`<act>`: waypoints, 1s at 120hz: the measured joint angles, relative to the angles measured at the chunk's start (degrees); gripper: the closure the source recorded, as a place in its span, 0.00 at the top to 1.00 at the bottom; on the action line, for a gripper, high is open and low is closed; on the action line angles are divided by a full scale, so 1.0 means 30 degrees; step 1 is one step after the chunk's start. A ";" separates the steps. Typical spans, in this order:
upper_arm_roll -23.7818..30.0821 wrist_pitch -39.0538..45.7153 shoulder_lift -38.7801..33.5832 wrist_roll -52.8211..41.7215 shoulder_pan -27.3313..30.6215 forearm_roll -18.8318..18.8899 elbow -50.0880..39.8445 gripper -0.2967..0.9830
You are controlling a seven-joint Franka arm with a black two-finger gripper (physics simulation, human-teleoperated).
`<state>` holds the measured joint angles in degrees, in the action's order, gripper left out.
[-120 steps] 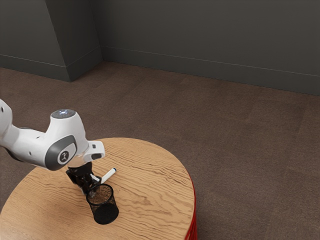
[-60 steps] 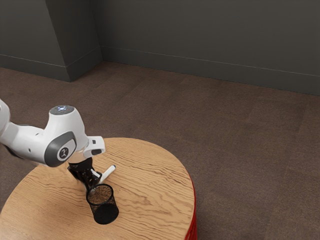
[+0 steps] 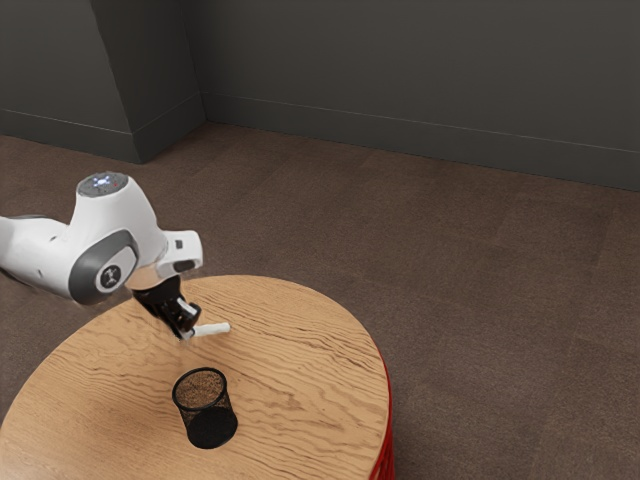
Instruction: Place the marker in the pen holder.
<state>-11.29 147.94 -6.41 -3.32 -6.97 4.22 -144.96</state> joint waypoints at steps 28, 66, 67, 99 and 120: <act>0.0006 -0.0713 -0.1988 0.0031 -0.0007 0.0675 -0.0060 0.24; 0.1658 -0.2819 -0.6135 0.0162 0.0164 0.1158 -0.0206 0.23; 0.1715 -0.2891 -0.6242 0.0168 0.0172 0.1165 -0.0210 0.23; 0.4292 -0.4915 -0.9256 0.0722 0.0273 0.1234 -0.1295 0.23; 0.5814 -0.5597 -1.0317 0.1541 0.0174 0.1073 -0.2293 0.23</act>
<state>6.15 131.15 -37.36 1.31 -6.45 7.44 -151.83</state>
